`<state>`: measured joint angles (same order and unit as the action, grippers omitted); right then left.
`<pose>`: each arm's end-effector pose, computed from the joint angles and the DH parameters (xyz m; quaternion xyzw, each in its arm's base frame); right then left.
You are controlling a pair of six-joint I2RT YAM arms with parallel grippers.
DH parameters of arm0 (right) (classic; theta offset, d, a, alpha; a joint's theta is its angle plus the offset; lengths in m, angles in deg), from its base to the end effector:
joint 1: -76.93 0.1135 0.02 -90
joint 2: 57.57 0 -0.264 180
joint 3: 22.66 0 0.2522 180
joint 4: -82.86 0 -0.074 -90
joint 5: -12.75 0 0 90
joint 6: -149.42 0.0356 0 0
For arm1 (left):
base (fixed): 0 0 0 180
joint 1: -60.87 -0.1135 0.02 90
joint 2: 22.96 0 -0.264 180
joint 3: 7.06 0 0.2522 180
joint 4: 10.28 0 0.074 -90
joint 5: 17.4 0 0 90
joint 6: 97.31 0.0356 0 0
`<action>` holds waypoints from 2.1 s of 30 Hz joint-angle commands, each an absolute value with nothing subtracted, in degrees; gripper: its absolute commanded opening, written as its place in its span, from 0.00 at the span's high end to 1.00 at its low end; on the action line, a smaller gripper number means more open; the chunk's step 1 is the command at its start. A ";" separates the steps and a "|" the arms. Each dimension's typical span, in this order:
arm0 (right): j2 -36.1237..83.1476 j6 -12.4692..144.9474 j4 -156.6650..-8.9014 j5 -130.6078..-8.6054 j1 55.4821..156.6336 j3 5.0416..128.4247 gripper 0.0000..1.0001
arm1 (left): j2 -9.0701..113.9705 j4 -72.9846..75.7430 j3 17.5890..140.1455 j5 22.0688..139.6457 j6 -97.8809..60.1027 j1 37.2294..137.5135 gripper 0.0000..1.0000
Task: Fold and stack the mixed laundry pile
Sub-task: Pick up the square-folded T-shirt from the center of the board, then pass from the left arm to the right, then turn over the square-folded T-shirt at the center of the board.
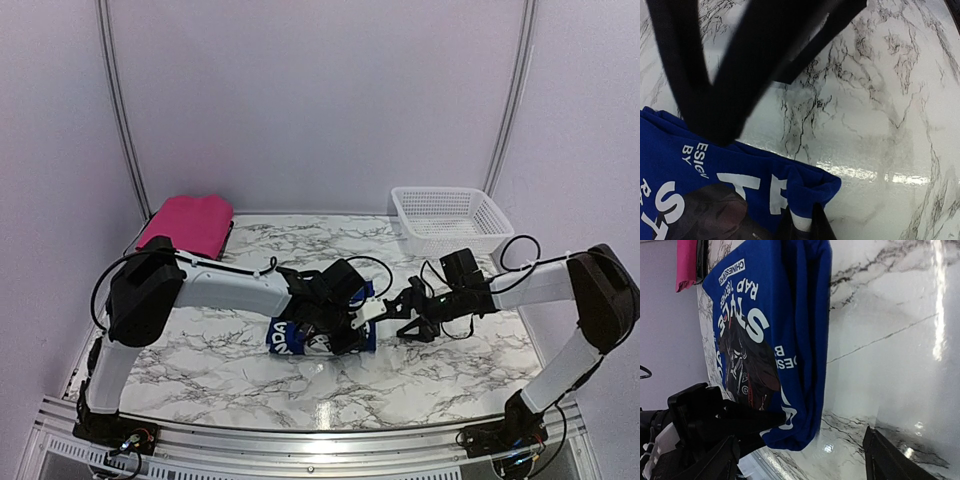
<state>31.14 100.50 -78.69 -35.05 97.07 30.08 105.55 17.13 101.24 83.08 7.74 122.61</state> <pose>0.2514 0.1177 0.1477 0.0533 0.8935 0.4402 0.0708 0.2284 -0.4386 0.1524 0.6025 0.7072 -0.2208 0.2967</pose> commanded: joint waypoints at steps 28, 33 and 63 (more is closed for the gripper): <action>55.59 136.24 -120.85 -33.55 101.63 30.17 0.61 | 94.04 14.66 95.12 85.72 6.84 125.46 0.97; 55.07 133.91 -118.44 -33.91 101.62 31.83 1.00 | 91.08 12.53 92.69 80.32 2.89 125.35 0.79; 5.08 74.32 -21.42 -85.91 86.51 64.04 1.00 | 62.18 15.46 70.37 58.81 -24.89 112.95 0.01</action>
<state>5.19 81.03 -33.45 -70.72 86.80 58.39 65.71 12.41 71.43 61.15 -24.11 113.41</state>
